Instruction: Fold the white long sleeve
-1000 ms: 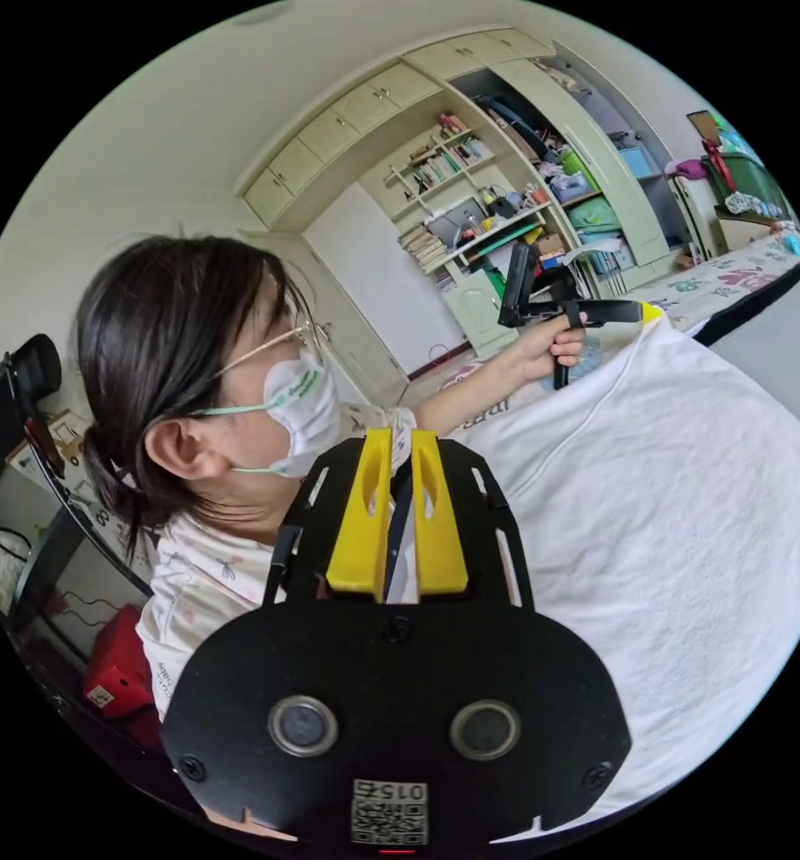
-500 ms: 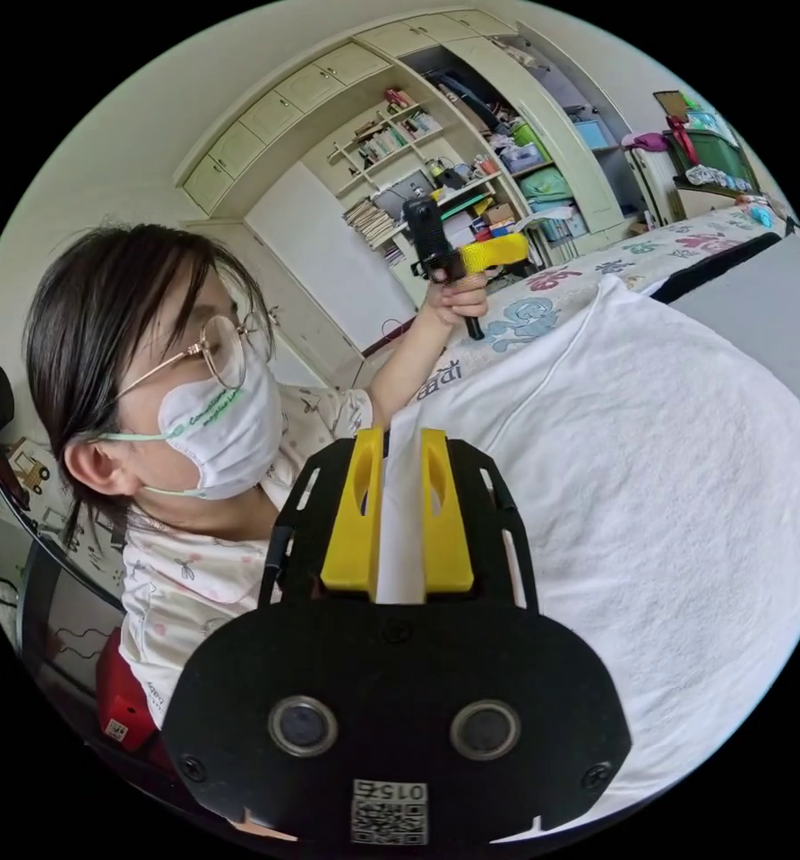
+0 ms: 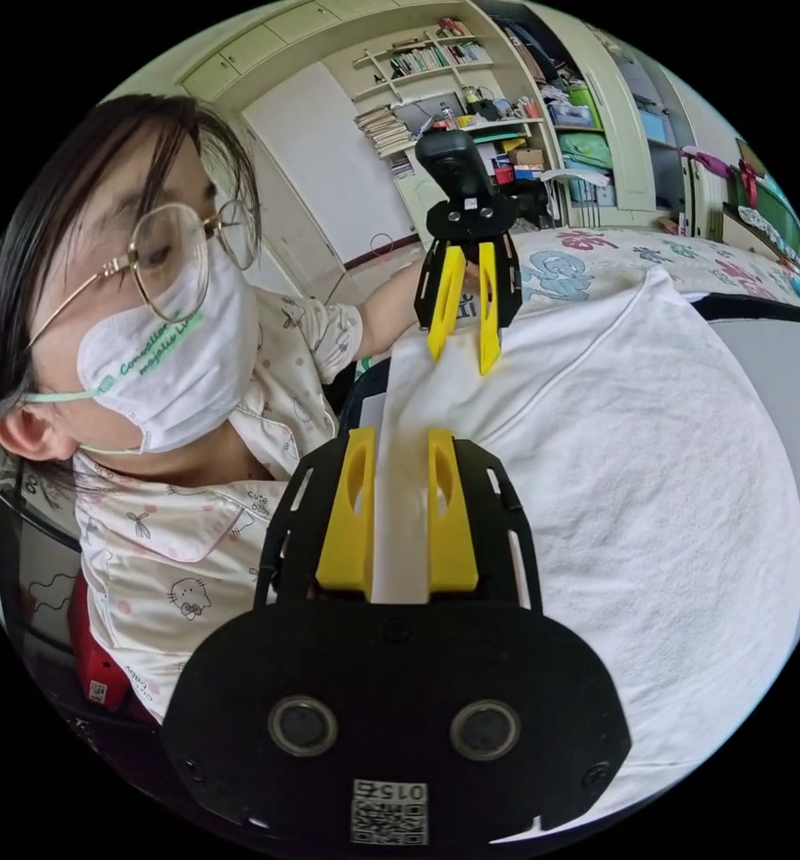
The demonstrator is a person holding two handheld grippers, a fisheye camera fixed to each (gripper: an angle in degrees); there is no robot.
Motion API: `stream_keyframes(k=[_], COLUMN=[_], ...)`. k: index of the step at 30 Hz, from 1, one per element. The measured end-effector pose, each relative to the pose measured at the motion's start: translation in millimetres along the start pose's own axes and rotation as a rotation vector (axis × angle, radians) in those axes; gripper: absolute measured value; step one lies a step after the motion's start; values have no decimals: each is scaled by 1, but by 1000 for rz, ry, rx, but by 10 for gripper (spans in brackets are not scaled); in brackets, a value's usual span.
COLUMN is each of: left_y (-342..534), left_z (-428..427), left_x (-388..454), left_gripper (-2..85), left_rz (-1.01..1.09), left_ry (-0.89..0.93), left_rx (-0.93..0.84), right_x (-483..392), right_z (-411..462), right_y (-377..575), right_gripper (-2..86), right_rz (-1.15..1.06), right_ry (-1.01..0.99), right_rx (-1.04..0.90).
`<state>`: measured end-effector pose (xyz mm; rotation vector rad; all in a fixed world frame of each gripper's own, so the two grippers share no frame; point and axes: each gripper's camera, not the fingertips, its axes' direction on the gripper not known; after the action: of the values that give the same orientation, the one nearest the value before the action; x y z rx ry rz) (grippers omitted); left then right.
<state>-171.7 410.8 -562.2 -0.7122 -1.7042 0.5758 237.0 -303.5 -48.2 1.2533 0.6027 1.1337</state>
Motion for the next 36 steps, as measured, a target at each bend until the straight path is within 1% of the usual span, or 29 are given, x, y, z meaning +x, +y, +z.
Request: stream_keyframes(k=[3,5,8,11,14,21,36], left_y=[-9,-14,-21,-26,-27,-27,-8], left_z=[-6,-12,-12,-14,-20,-30,-48], left_x=[10,17,17,8,1,-4,-9], left_gripper=[71,64,49,36,27,17,13], left_rz=[49,81,81,50,28,14,19], left_ry=[-25,-46,-48,-19,7,17,12], left_rx=[-5,-2,-21,-16,-8,-10,-12], right_x=[-12,-21,-38,-52,-59,-75,-75], right_z=[16,24,37,49,52,53,17], right_y=[-8,-14,-23,-32,-38,-53,-93], right_gripper=[69,39,25,22,24,31,31], right_rz=[9,19,2,-7,2,11,88], right_ry=[6,22,55,78,60,42,-83], right_rx=[-42,-59,-90,-124,-124,-126,-118])
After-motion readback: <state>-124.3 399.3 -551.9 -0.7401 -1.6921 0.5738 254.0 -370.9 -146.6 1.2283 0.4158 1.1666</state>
